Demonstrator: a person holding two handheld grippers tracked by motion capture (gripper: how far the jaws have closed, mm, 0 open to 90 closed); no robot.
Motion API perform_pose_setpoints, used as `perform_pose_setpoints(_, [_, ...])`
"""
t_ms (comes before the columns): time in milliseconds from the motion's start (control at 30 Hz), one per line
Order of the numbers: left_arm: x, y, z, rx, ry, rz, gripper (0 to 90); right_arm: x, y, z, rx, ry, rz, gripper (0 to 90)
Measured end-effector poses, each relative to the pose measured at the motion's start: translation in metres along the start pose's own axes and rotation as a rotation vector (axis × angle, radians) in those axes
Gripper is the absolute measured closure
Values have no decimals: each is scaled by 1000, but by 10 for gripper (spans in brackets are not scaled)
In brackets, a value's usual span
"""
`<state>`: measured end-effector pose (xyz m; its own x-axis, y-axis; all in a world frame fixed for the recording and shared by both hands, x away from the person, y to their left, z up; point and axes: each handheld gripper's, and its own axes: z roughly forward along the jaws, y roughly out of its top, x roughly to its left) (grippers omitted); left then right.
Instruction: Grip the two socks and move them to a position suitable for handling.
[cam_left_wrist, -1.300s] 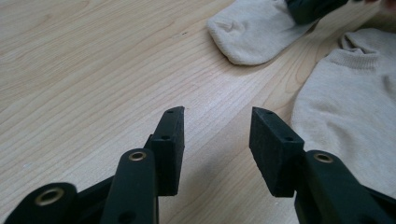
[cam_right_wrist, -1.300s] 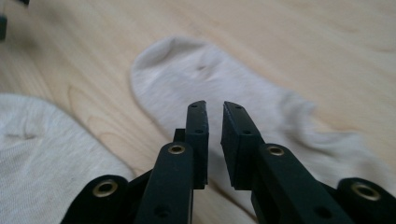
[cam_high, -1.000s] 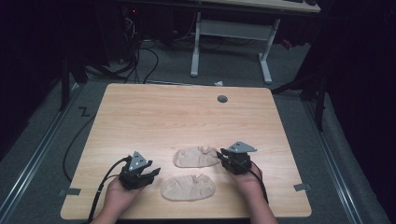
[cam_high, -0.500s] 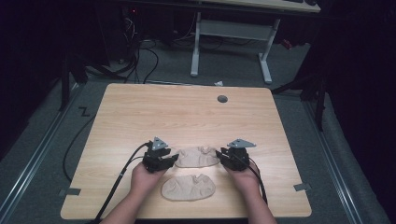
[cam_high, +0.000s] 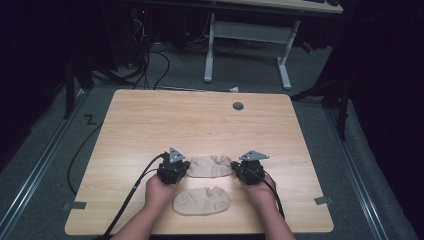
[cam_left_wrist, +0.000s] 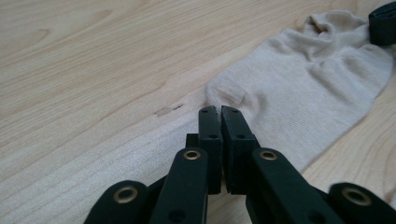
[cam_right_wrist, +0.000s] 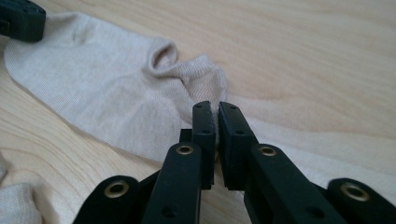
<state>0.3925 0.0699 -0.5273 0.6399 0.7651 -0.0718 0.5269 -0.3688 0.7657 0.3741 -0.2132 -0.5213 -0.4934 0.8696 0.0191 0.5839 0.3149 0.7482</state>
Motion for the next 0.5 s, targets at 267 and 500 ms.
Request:
perform_pose_setpoints(267, [-1, 4, -29, -45, -15, 9, 875, 14, 5, -17, -85, -7, -49, 859])
perform_pose_setpoints(500, [-3, -4, -60, -57, -45, 33, 875, 31, 4, -39, -130, 8, -113, 859])
